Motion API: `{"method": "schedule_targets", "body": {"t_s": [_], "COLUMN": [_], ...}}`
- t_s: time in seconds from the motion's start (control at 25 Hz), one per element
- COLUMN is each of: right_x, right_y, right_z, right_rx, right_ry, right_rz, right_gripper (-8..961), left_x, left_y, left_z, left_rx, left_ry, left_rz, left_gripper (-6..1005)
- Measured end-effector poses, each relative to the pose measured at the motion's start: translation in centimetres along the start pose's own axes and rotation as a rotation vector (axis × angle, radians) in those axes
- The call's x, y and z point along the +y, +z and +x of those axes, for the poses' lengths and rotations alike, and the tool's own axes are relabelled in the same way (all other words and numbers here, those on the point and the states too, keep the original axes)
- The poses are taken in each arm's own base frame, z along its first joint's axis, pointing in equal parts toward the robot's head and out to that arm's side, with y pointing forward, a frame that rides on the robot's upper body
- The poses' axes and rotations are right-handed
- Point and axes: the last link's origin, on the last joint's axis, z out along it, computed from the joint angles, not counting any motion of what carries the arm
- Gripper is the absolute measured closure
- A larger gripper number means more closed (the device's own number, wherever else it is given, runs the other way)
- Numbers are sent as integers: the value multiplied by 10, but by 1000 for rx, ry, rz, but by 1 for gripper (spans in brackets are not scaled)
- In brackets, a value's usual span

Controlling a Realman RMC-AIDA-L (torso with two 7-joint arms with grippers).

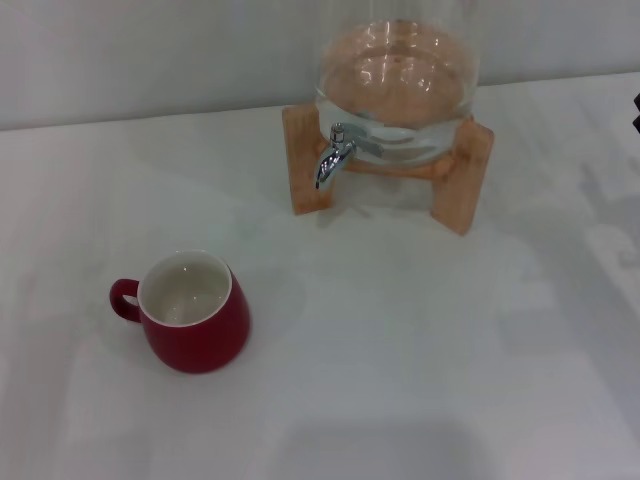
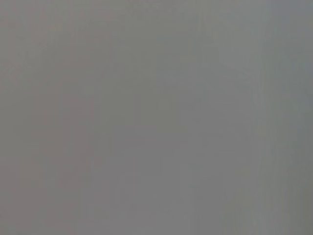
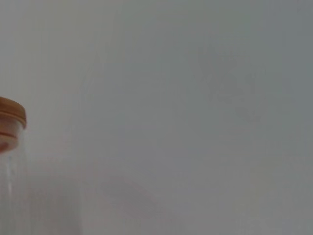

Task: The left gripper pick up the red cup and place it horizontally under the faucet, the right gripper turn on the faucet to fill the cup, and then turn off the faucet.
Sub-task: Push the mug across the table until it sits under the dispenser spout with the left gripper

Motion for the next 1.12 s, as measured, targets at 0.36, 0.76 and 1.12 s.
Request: {"method": "schedule_targets", "body": {"t_s": [0.36,0.76,1.12], "right_x": [-3,-1,0], "right_y": [1,1,1], "right_z": [-1,-1,0], "right_rx": [3,-4,-2], "right_ry": [-59,-50,-41], "right_rz": [6,2,3], "right_gripper": [229,230,229], "left_x": [-3,-3,2], "left_y": [-1,-1,-3], "left_z": [-1,-1,-2], "left_rx": [-4,-3,-11], "left_ry": [-1,-2,7], "left_rz": [21,21,-20], "left_gripper": [112,112,112]}}
